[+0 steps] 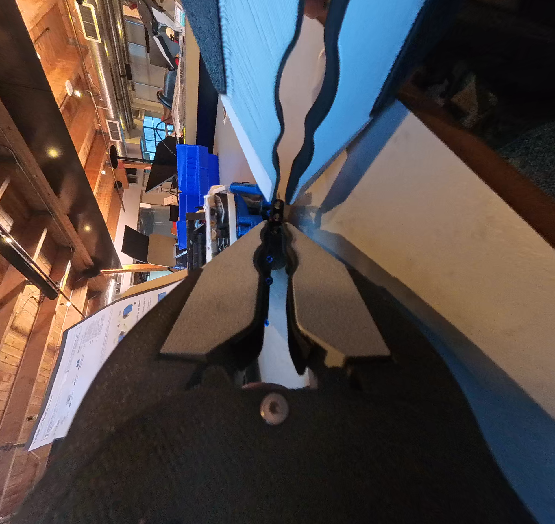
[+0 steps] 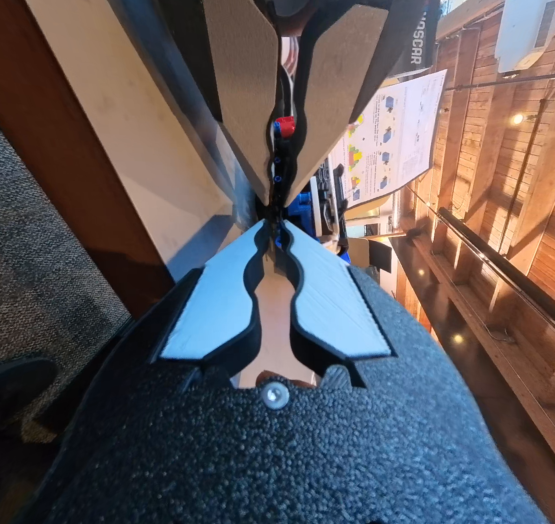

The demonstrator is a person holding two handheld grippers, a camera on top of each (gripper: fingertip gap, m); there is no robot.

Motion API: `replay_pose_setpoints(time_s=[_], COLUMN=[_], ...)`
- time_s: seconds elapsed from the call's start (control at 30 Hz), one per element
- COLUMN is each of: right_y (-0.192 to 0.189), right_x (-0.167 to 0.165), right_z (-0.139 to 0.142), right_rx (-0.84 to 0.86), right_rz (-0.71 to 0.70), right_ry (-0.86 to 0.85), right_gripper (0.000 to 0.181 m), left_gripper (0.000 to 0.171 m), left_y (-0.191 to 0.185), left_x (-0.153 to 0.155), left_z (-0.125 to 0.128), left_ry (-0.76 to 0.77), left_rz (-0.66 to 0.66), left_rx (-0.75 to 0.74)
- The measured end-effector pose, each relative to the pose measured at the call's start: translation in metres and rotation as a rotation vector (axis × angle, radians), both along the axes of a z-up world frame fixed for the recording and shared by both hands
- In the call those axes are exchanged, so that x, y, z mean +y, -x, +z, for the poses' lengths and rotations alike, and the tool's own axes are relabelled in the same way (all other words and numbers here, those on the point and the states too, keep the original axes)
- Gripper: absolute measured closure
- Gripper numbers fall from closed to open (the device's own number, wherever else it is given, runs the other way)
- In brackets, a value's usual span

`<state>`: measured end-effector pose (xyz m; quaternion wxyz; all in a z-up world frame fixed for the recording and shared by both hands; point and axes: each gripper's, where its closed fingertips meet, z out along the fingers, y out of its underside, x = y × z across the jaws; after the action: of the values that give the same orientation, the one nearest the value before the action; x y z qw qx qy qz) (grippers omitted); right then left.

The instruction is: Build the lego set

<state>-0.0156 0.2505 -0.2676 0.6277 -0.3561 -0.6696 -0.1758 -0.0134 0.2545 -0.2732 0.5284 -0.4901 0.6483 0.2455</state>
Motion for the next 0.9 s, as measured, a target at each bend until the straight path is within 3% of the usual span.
replay_pose_setpoints(time_s=[0.9], right_y=[-0.005], right_x=[0.004], right_z=[0.001], right_rx=[0.019], right_rz=[0.005], right_ry=[0.013], right_gripper=[0.177], left_gripper=[0.171], left_y=[-0.013], left_x=[-0.004], left_z=[-0.002], left_ry=[-0.014], left_rz=[-0.041], left_rx=[0.001])
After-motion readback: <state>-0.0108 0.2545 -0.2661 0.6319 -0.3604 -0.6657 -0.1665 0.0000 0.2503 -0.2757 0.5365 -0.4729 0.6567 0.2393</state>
